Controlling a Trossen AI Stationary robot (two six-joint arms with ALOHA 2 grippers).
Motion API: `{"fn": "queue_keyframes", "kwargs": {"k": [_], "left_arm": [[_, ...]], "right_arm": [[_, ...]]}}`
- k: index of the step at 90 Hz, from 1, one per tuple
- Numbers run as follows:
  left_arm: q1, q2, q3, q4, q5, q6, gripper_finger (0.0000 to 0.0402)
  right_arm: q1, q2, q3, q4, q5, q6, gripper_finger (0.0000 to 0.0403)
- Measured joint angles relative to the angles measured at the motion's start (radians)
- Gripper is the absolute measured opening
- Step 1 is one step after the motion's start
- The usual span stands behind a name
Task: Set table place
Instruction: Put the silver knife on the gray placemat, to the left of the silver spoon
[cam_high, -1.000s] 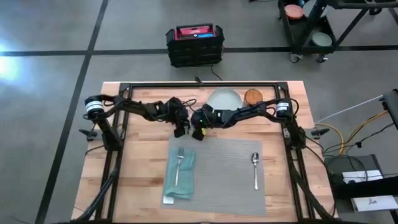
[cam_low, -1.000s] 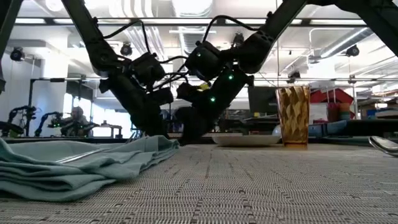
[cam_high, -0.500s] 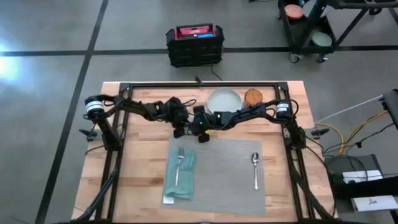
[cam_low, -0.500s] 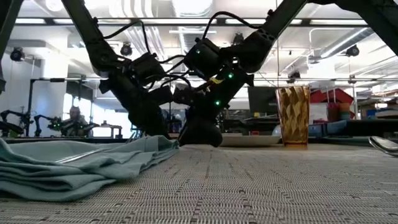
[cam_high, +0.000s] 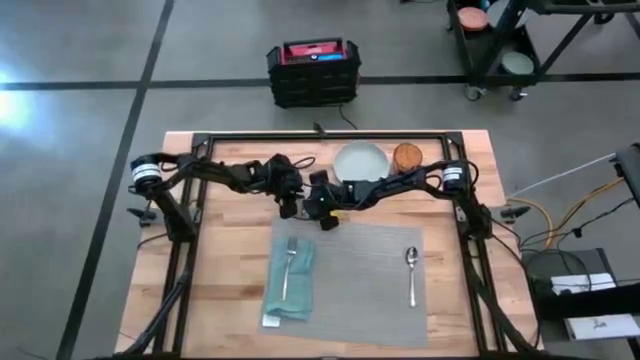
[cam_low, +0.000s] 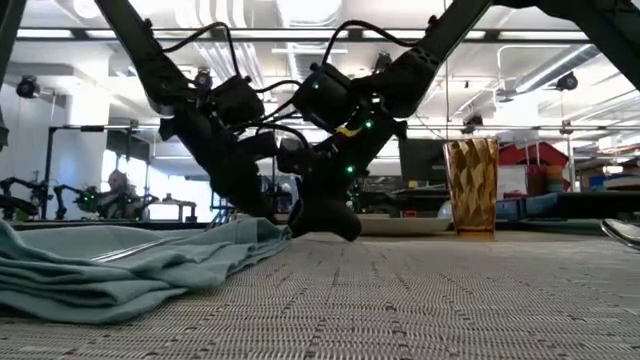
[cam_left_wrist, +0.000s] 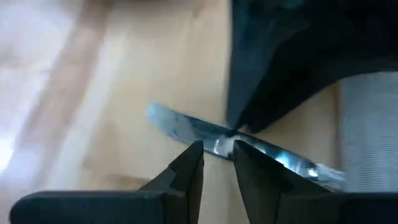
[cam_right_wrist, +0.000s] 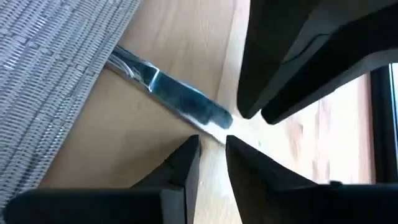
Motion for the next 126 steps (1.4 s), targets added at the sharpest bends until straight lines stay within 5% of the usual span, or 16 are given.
{"fn": "queue_keyframes", "kwargs": {"k": [60,126], "left_arm": [[-0.001,0.069,-0.027,0.083,0.028,0.105,0.0075],[-0.002,0.101,-0.029,0.145,0.074,0.092,0.0075]], "right_arm": [[0.0,-0.006,0.009,-0.023,-0.001,-0.012,0.0171],[-0.002,0.047,0.007,0.063,-0.011,-0.167,0.0108]]}}
